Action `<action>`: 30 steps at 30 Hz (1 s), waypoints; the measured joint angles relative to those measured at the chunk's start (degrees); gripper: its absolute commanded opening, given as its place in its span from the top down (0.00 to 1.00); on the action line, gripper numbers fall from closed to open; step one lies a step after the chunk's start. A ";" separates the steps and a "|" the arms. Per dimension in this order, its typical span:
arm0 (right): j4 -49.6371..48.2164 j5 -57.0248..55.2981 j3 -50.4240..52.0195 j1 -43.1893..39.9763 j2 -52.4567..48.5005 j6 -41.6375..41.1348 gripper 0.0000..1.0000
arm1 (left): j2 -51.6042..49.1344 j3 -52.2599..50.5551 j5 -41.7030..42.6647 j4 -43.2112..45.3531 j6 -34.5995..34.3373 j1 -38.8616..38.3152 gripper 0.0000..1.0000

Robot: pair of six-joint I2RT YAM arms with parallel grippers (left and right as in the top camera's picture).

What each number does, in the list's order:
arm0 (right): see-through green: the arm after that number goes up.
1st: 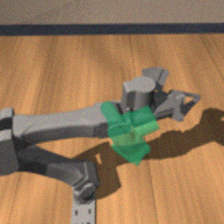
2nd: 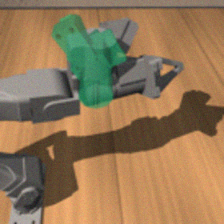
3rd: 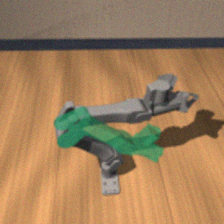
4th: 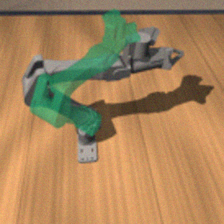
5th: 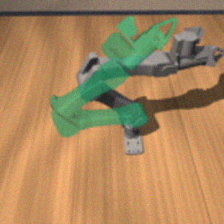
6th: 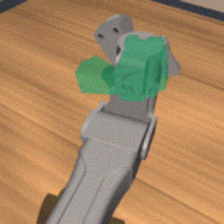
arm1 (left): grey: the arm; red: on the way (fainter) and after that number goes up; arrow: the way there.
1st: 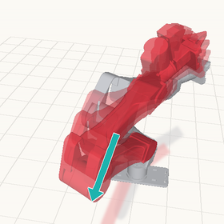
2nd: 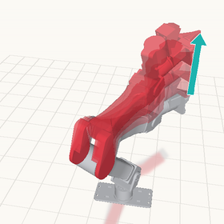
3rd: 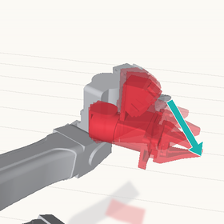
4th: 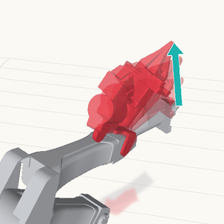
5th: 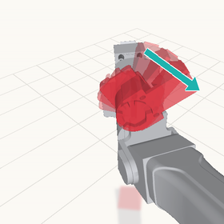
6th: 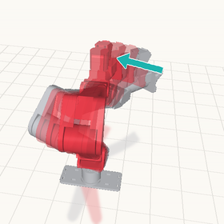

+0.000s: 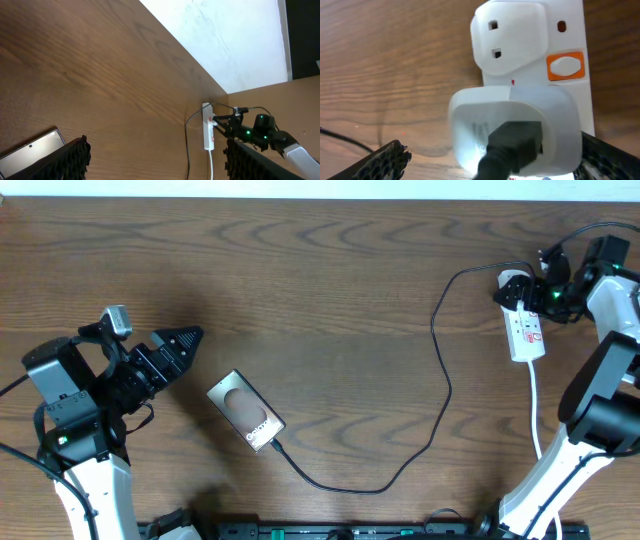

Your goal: Plug charger to phone and switch on socket

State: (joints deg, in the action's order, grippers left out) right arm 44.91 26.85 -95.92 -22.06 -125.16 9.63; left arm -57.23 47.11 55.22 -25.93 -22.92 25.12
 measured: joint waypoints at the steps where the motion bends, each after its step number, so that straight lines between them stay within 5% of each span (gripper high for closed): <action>1: -0.17 -0.20 0.04 0.07 0.04 -0.26 0.01 | 0.00 0.00 -0.02 0.00 0.00 0.00 0.15; 30: 2.56 -5.25 -0.98 1.20 0.50 -2.34 0.01 | 0.00 0.00 0.00 -0.02 0.00 0.00 0.15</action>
State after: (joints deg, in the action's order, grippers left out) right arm 47.46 21.61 -96.90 -20.86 -124.66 7.29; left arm -57.23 47.11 55.22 -25.96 -22.92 25.12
